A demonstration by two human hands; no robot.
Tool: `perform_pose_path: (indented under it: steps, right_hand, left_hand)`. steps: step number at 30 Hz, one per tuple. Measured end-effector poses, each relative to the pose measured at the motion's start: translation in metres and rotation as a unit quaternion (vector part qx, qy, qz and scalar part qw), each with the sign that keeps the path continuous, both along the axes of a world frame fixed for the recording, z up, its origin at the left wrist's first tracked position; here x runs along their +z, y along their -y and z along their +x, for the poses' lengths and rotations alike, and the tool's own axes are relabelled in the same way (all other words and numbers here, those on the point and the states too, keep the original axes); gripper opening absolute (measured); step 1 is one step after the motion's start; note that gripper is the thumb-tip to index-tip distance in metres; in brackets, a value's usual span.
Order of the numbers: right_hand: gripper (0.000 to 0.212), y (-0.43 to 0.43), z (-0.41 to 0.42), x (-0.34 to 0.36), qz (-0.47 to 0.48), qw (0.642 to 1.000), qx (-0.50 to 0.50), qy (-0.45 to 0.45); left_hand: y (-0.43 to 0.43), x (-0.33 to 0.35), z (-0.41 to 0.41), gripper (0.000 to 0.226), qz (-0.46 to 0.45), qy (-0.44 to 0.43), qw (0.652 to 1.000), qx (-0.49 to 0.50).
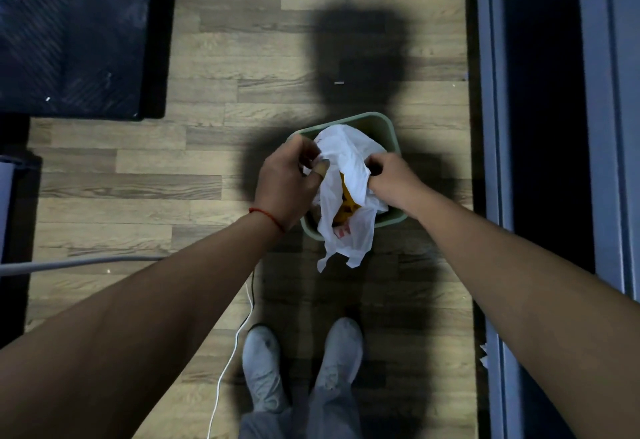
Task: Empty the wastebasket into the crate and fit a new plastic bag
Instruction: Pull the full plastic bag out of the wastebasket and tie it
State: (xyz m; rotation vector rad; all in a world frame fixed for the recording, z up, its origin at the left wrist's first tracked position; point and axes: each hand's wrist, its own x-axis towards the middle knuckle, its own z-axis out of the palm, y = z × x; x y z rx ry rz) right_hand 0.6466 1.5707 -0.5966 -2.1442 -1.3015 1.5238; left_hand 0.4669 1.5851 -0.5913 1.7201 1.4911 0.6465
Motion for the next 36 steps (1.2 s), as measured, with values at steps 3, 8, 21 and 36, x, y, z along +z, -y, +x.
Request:
perform_pose_path:
  steps: [3, 8, 21, 36]
  right_hand:
    - [0.008, 0.001, -0.003, 0.0, 0.009, 1.0, 0.0, 0.007]
    - [0.009, 0.008, -0.008, -0.002, 0.049, 0.997, 0.005, 0.057]
    - [0.057, 0.008, 0.02, 0.0, 0.15, 0.922, 0.076, 0.348]
    - [0.074, 0.062, 0.141, -0.077, -0.026, 0.892, 0.04, 0.449]
  left_hand:
    - [-0.004, 0.002, 0.002, 0.012, 0.022, -0.03, 0.999, 0.029]
    - [-0.011, -0.002, 0.005, 0.021, 0.04, -0.211, 0.975, -0.056]
    - [-0.023, -0.021, -0.007, 0.091, 0.064, -0.499, 0.849, -0.159]
    - [-0.024, -0.069, -0.105, 0.092, -0.115, -0.538, 0.832, -0.072]
